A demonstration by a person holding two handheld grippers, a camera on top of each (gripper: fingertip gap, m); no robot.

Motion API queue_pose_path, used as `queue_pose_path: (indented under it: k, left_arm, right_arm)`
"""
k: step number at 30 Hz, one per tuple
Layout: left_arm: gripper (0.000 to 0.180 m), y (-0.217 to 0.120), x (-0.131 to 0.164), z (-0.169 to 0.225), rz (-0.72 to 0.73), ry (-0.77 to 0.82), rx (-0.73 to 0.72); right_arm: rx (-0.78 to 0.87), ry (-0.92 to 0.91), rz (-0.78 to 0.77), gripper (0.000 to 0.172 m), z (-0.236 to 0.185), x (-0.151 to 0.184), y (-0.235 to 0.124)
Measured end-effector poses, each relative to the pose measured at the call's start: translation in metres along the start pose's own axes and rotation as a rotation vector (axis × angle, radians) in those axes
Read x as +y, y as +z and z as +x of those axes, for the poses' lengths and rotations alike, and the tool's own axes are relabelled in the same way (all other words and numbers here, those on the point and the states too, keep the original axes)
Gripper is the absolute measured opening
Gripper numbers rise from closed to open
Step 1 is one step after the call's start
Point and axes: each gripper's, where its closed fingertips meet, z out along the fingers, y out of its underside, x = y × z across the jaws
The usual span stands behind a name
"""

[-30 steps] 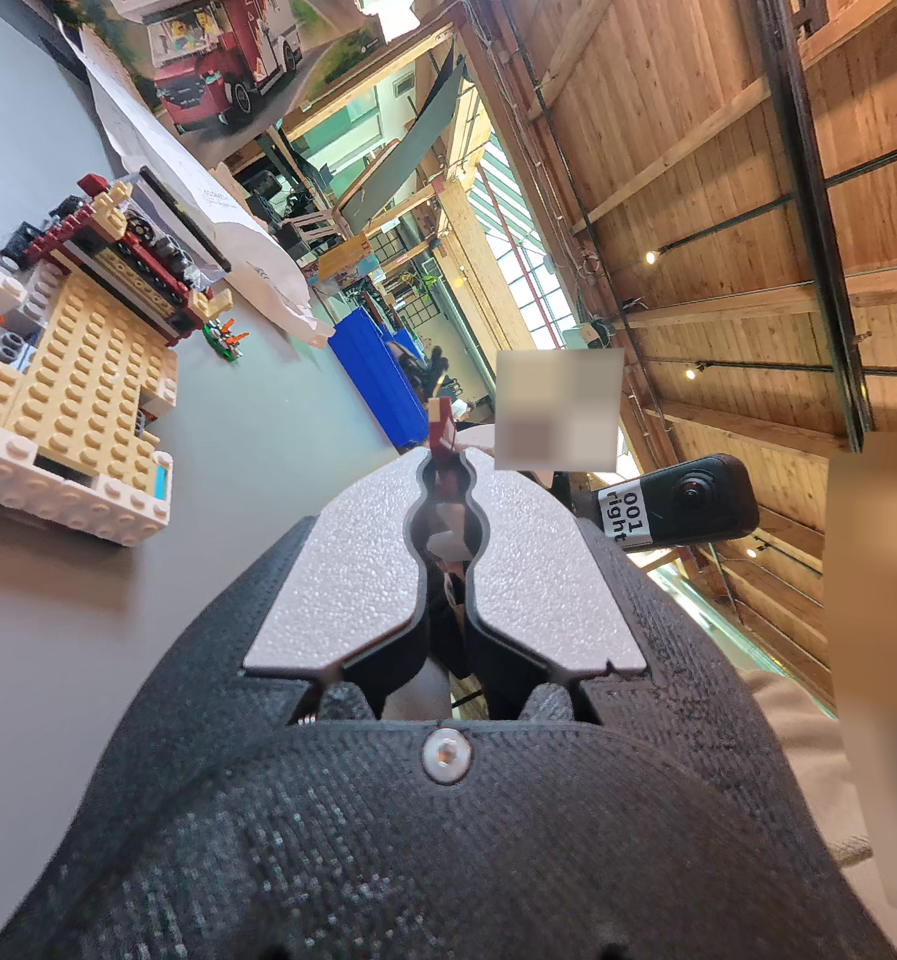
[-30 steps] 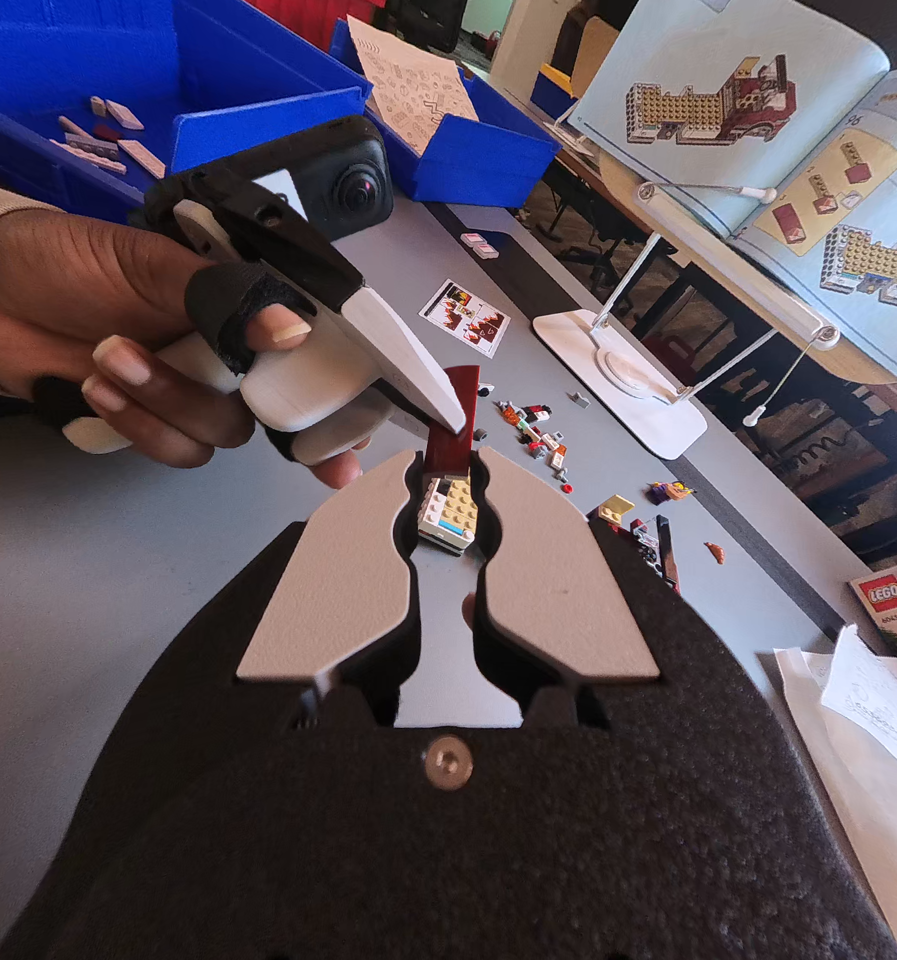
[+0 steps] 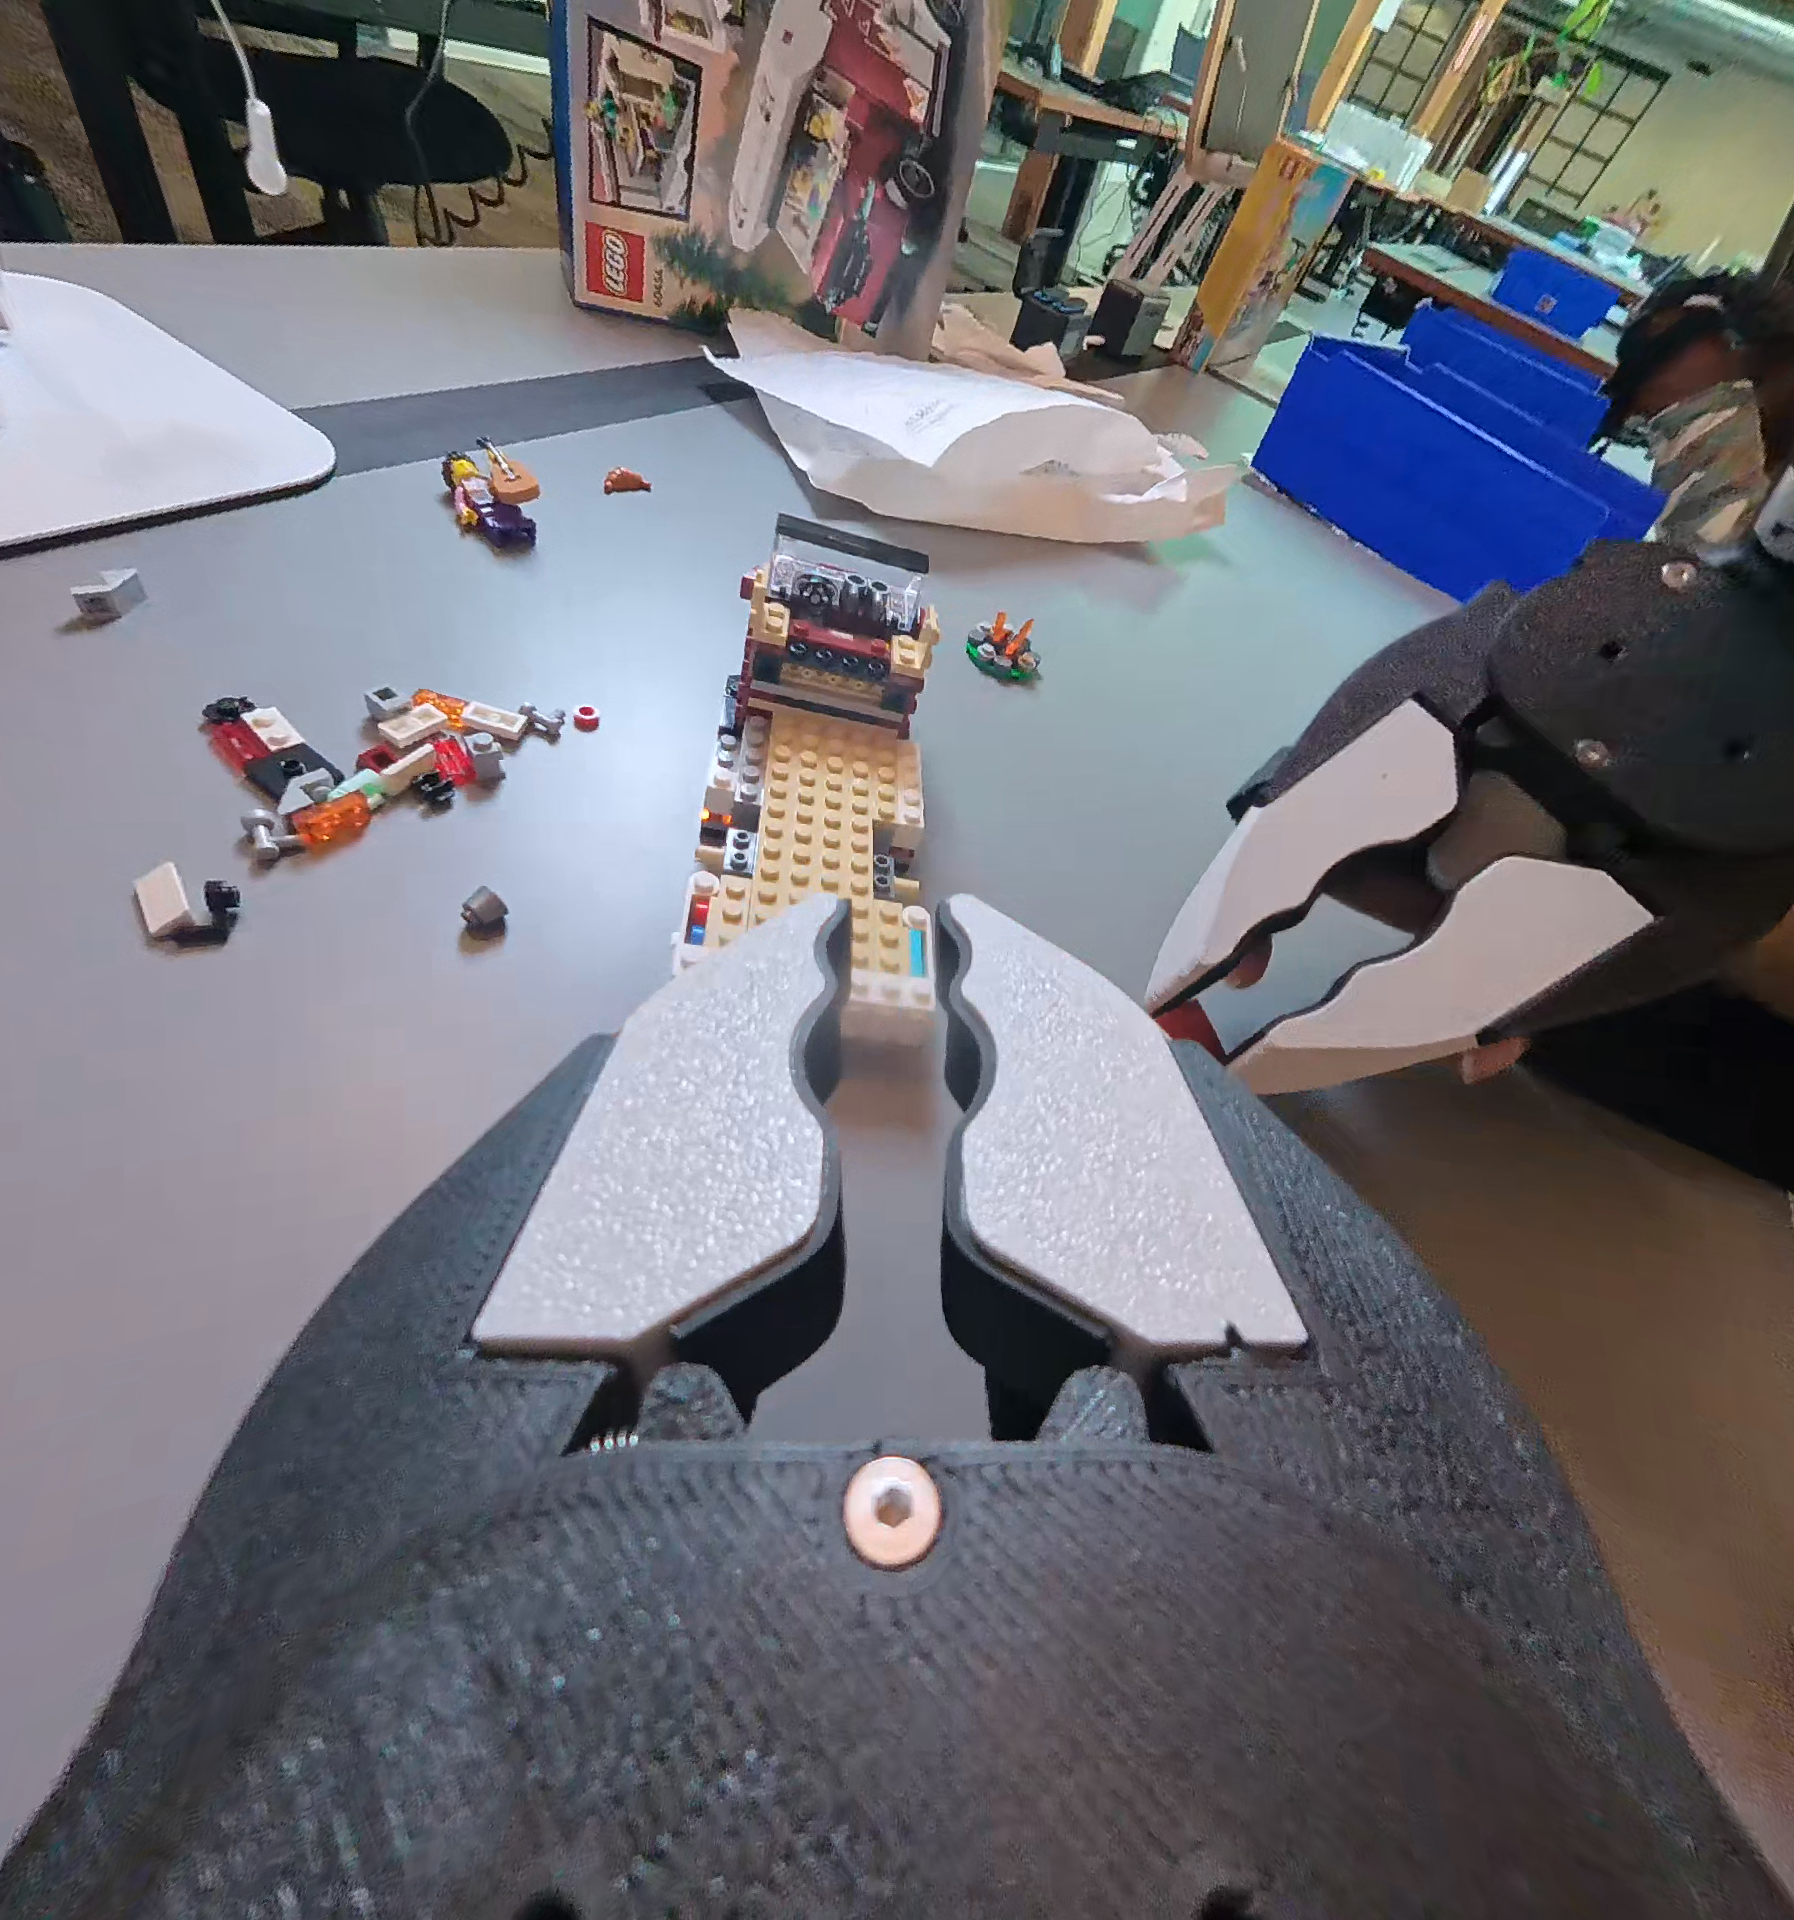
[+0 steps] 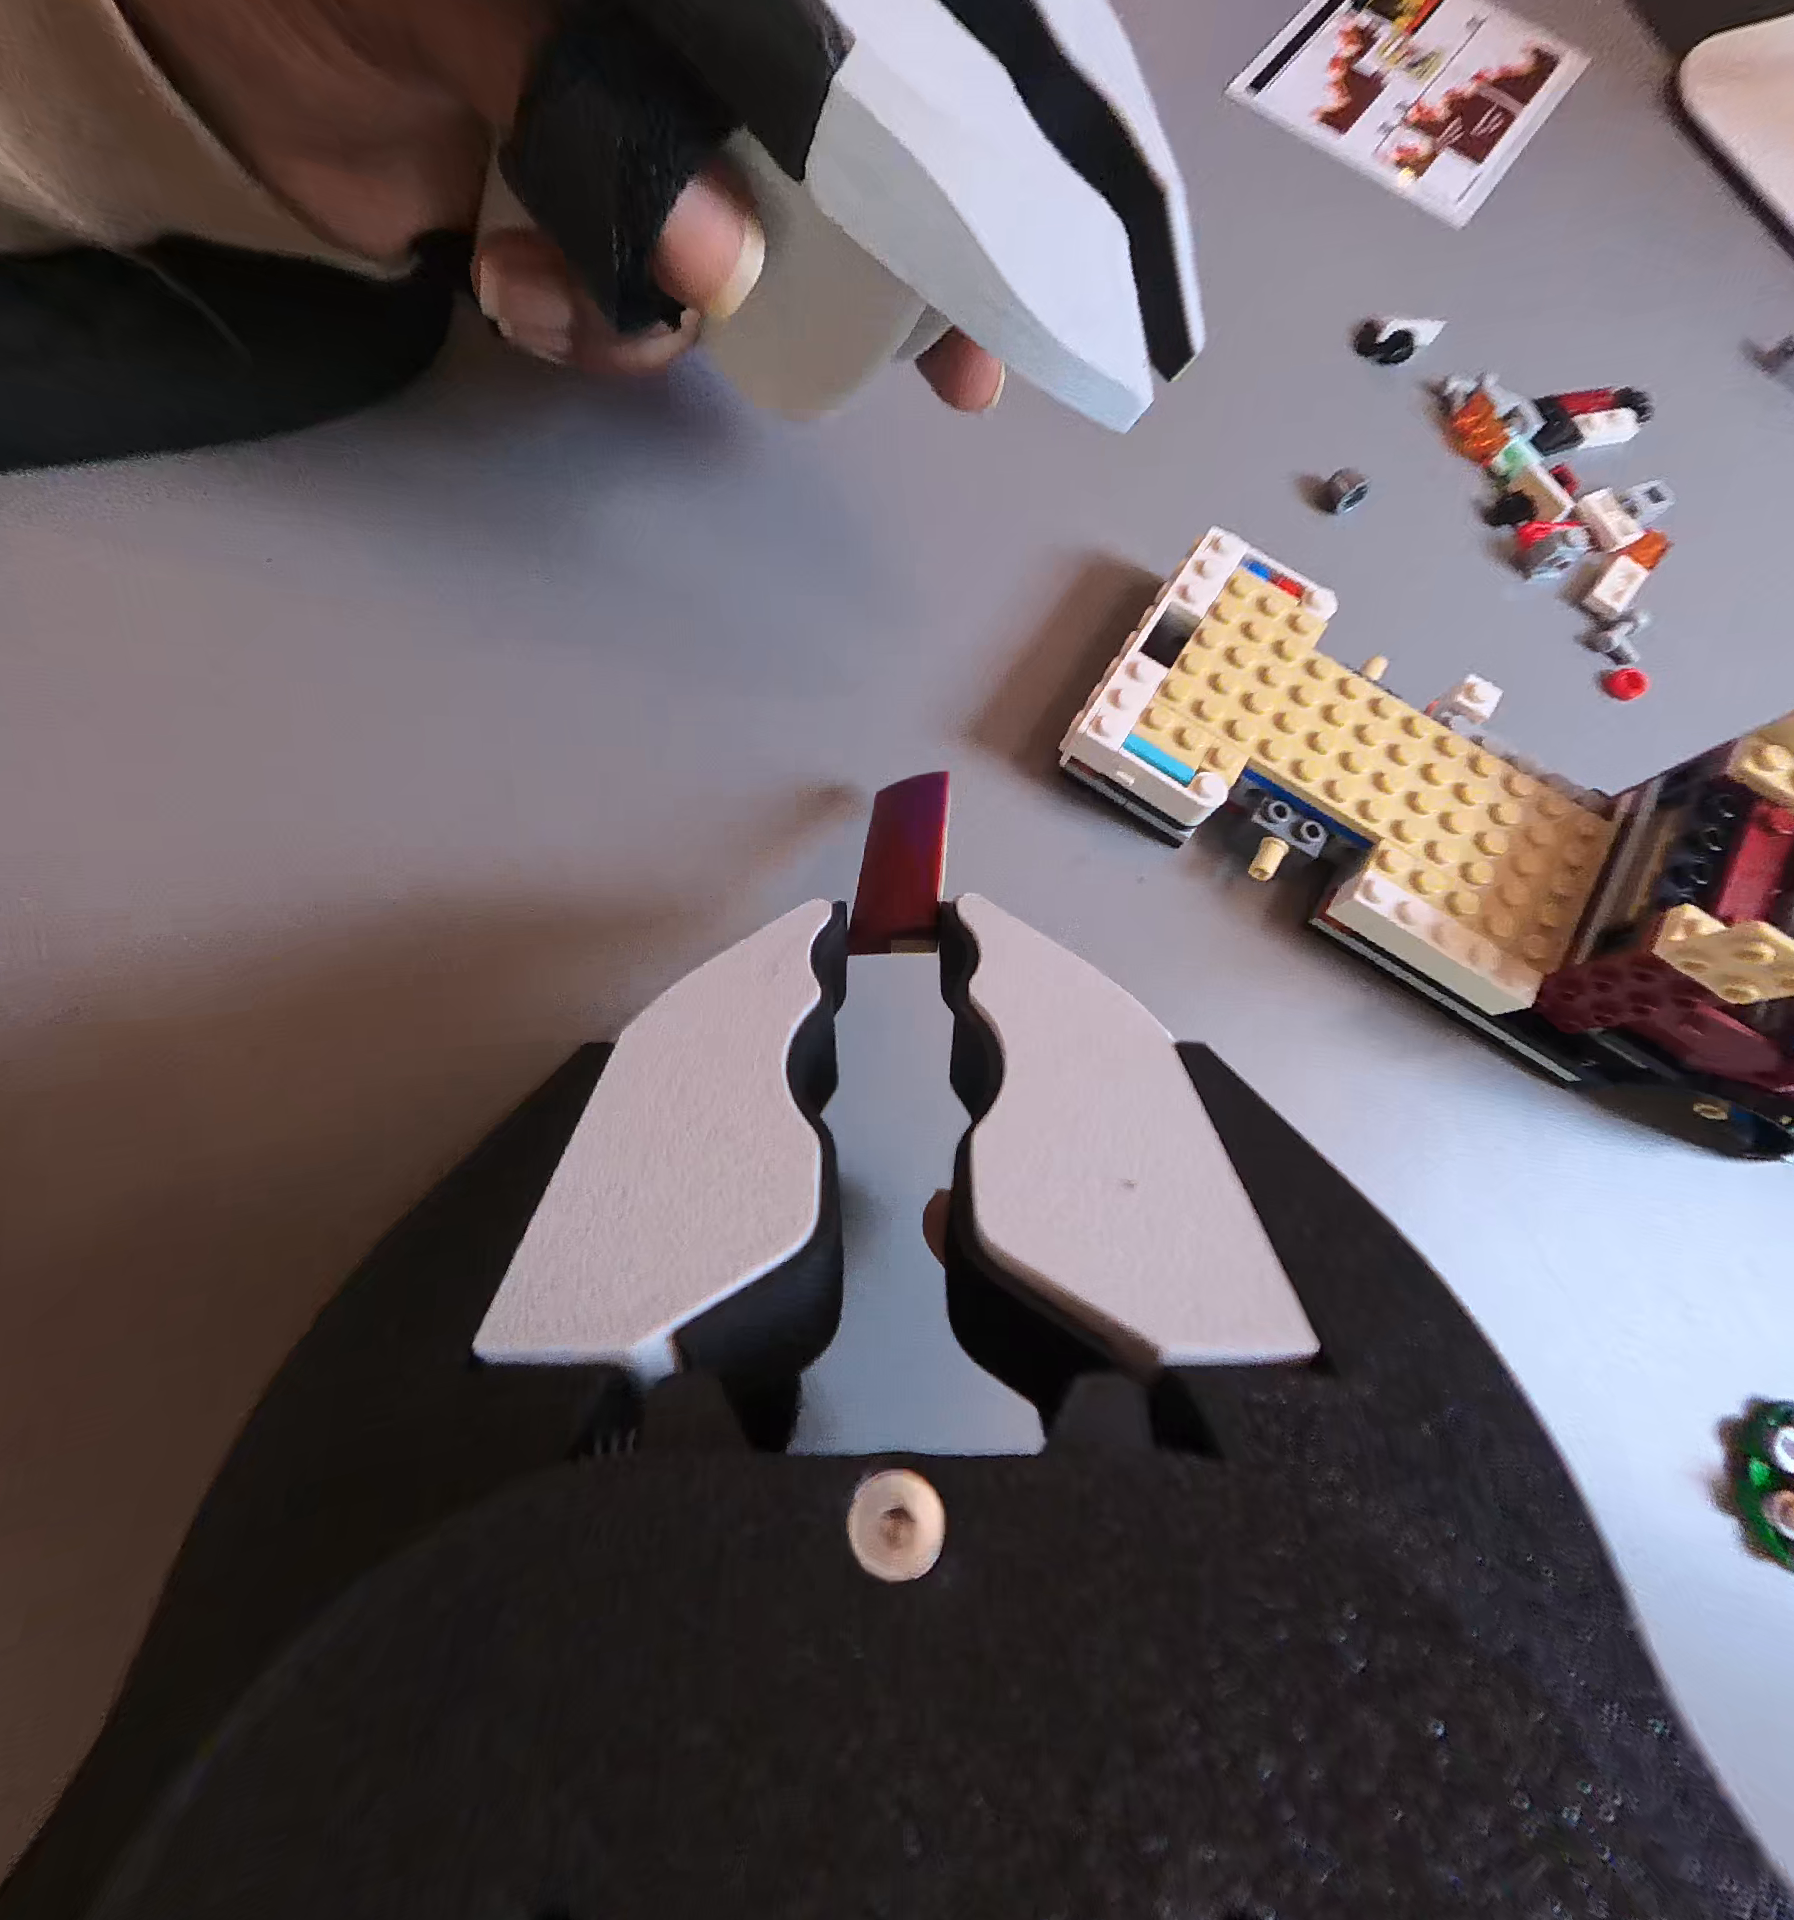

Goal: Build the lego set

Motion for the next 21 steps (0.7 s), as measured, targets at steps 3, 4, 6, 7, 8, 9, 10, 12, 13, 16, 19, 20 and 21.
queue_pose_path:
  k: [3, 4, 6, 7, 8, 9, 10, 12, 13, 16, 19, 20, 21]
  left_arm:
    - [0.015, 0.002, 0.006, 0.0, -0.033, 0.036, -0.011]
    - [0.015, 0.003, 0.007, -0.001, -0.041, 0.053, -0.02]
    - [0.015, 0.003, 0.009, -0.005, -0.054, 0.087, -0.051]
    - [0.014, 0.003, 0.011, -0.008, -0.06, 0.103, -0.065]
    - [0.013, 0.003, 0.011, -0.01, -0.062, 0.117, -0.081]
    - [0.011, 0.003, 0.011, -0.012, -0.062, 0.129, -0.094]
    - [0.01, 0.003, 0.011, -0.014, -0.063, 0.14, -0.104]
    - [0.01, 0.003, 0.011, -0.017, -0.065, 0.16, -0.124]
    - [0.01, 0.003, 0.011, -0.018, -0.065, 0.167, -0.132]
    - [0.013, 0.002, 0.009, -0.021, -0.055, 0.18, -0.153]
    - [0.011, -0.001, 0.004, -0.024, -0.028, 0.186, -0.175]
    - [0.007, -0.003, 0.002, -0.024, -0.018, 0.193, -0.183]
    - [0.002, -0.005, -0.001, -0.024, -0.003, 0.203, -0.191]
  right_arm:
    - [-0.037, -0.039, -0.065, 0.017, 0.005, 0.006, 0.005]
    - [-0.035, -0.051, -0.074, 0.017, 0.008, 0.007, 0.006]
    - [-0.006, -0.074, -0.088, 0.017, 0.018, 0.007, 0.009]
    - [0.011, -0.081, -0.093, 0.019, 0.022, 0.008, 0.01]
    - [0.02, -0.081, -0.092, 0.02, 0.025, 0.007, 0.012]
    - [0.023, -0.074, -0.085, 0.021, 0.027, 0.007, 0.013]
    - [0.026, -0.067, -0.078, 0.023, 0.029, 0.007, 0.013]
    - [0.051, -0.06, -0.063, 0.026, 0.033, 0.006, 0.013]
    - [0.07, -0.057, -0.05, 0.027, 0.036, 0.005, 0.012]
    - [0.115, -0.023, 0.001, 0.03, 0.043, -0.003, 0.006]
    - [0.176, -0.006, 0.035, 0.036, 0.051, -0.012, 0.002]
    - [0.194, -0.002, 0.047, 0.037, 0.053, -0.015, 0.001]
    - [0.215, 0.003, 0.066, 0.038, 0.055, -0.019, -0.001]
